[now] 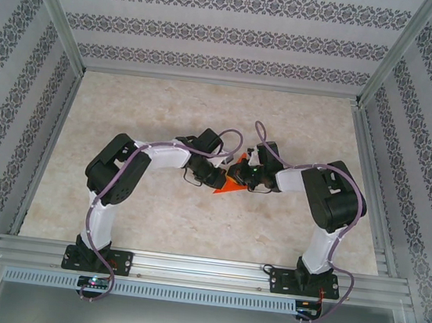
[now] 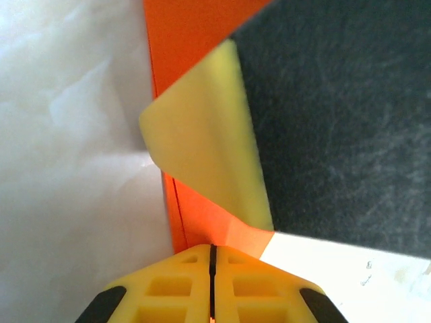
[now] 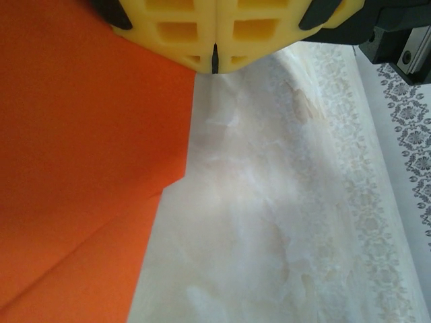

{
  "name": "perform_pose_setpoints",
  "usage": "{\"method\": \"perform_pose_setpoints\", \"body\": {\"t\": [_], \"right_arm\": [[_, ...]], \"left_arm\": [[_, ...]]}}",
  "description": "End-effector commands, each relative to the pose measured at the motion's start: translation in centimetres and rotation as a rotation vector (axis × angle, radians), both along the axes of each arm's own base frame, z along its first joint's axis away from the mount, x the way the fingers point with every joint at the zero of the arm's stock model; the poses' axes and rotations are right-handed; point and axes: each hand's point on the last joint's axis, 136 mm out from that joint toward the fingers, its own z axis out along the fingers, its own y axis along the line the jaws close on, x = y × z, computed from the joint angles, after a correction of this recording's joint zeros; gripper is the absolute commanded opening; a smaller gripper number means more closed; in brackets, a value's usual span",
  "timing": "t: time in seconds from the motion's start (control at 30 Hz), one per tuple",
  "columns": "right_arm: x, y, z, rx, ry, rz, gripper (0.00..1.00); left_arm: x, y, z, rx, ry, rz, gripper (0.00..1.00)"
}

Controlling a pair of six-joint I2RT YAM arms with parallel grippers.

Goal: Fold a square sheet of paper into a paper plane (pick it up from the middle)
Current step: Fourth fold the wing at the center of the table.

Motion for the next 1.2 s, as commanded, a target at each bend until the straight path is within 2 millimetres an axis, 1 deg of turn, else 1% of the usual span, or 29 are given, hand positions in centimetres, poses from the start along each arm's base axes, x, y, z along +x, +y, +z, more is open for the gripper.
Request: {"method": "perform_pose_setpoints", "body": {"t": [0.0,0.17,0.37,0.53,0.63,0.77,0.9,1.0,1.07,1.13,1.17], "right_arm": [[-1.7,-4.6,-6.4,-0.221,0.117,-0.083,0.04],[-1.5,-4.9,-6.3,-0.217,0.114,-0.086,0.04],[-1.6,-4.6,-6.2,-0.206,0.111,-0.074,0.04],[-1.6,-4.1,-6.1,-0.189,0.110,-0.052,0.03],[-1.6,-3.7,-5.9,-0.177,0.102,-0.033,0.03],[-1.7,-3.0,-5.7,-0.154,0.102,-0.007,0.03],[-1.7,-2.4,-5.2,-0.130,0.098,0.012,0.03],[-1.7,-2.3,-4.7,-0.127,0.090,0.022,0.03],[-1.7,-2.2,-4.3,-0.121,0.086,0.032,0.03],[-1.8,-2.2,-4.2,-0.117,0.085,0.035,0.03],[-1.7,-2.1,-4.0,-0.112,0.083,0.035,0.03]], "left_arm": [[-5.7,3.8,-3.2,0.188,0.170,-0.032,0.09],[-6.6,4.6,-3.3,0.217,0.177,-0.034,0.09],[-7.3,5.6,-3.6,0.274,0.170,-0.038,0.08],[-7.7,6.0,-2.6,0.281,0.160,-0.044,0.05],[-7.4,5.4,-1.7,0.251,0.143,-0.043,0.05],[-5.9,3.2,0.2,0.149,0.107,-0.030,0.05],[-3.3,1.0,3.4,0.048,0.015,0.007,0.06],[-1.8,0.5,5.4,0.024,-0.051,0.029,0.07],[-1.0,0.3,6.2,0.010,-0.082,0.041,0.07],[-0.4,0.0,6.5,0.002,-0.099,0.049,0.08],[-0.1,-0.1,6.2,-0.002,-0.098,0.051,0.08]]}}
